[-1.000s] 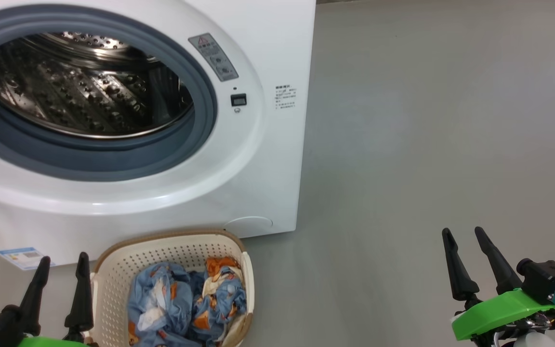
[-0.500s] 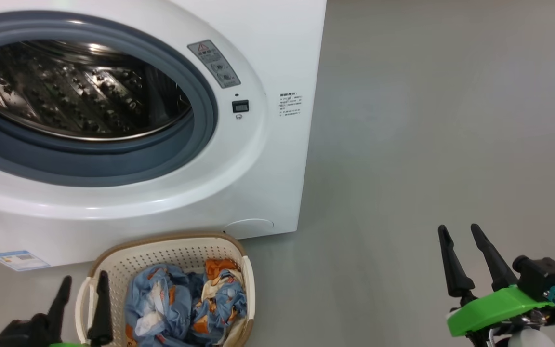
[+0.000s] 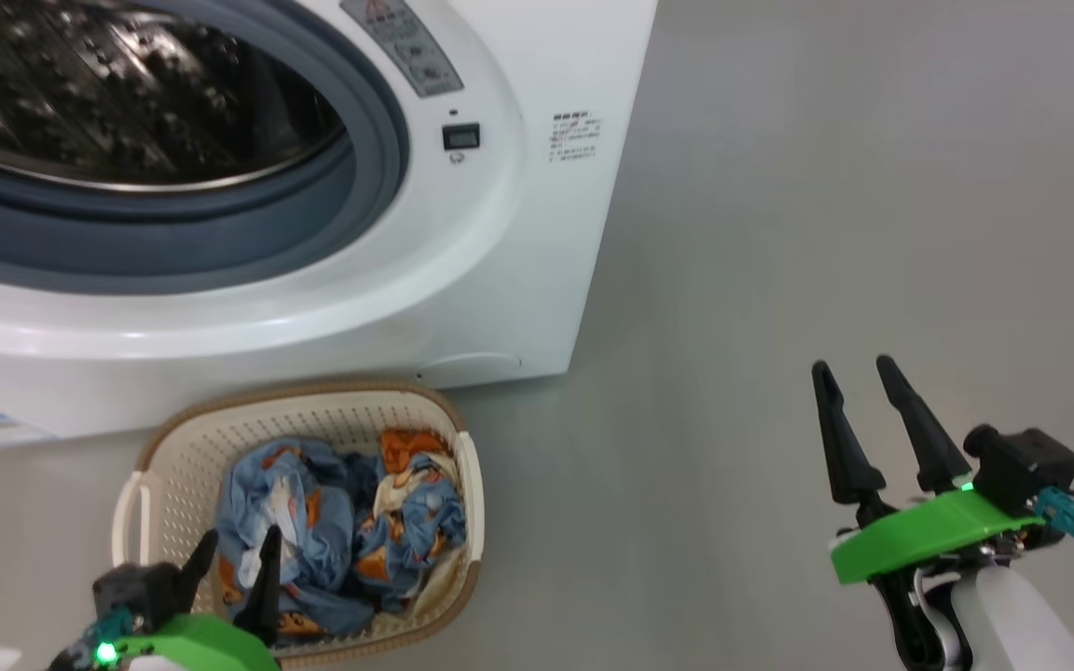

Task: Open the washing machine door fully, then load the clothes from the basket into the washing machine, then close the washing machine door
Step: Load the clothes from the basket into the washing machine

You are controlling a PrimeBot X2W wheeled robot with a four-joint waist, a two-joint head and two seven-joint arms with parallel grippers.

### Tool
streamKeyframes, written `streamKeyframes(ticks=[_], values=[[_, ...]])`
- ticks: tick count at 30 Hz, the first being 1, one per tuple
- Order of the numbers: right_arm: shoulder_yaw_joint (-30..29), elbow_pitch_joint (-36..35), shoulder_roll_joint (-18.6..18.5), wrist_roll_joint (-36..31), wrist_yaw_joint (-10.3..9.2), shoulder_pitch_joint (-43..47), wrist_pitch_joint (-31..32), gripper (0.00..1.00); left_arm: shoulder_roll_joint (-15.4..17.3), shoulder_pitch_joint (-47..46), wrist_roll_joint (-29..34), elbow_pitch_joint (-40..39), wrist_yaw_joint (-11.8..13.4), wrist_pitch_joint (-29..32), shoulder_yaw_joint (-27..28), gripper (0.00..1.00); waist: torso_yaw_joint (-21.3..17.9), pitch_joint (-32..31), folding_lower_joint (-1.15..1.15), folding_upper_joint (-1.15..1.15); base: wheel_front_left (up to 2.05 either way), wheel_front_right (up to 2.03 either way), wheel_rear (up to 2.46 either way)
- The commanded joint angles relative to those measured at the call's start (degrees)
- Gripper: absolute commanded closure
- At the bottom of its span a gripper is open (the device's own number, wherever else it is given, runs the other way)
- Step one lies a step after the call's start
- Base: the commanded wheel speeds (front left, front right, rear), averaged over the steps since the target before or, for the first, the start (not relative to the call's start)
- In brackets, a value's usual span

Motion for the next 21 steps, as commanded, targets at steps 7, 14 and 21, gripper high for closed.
streamKeyframes(ticks=[7, 14, 21], values=[[2.2, -2.2, 1.1, -0.9, 0.32, -4.9, -0.7, 0.0, 3.5, -9.7, -2.9, 10.6, 0.0, -0.4, -2.4, 0.0, -1.1, 9.7, -0.01, 0.0, 0.0, 0.0, 0.0], [2.5, -3.6, 2.3, -1.6, 0.32, -8.6, -0.7, 0.0, 5.9, -19.7, -6.6, 21.6, 0.0, 2.3, -6.2, 0.0, -2.7, 17.2, -0.01, 0.0, 0.0, 0.0, 0.0], [3.3, -4.8, 3.0, -2.6, 0.32, -11.8, -0.7, 0.0, 8.1, -25.5, -8.3, 25.2, 0.0, 5.6, -9.2, 0.0, -4.2, 23.0, -0.01, 0.0, 0.0, 0.0, 0.0]])
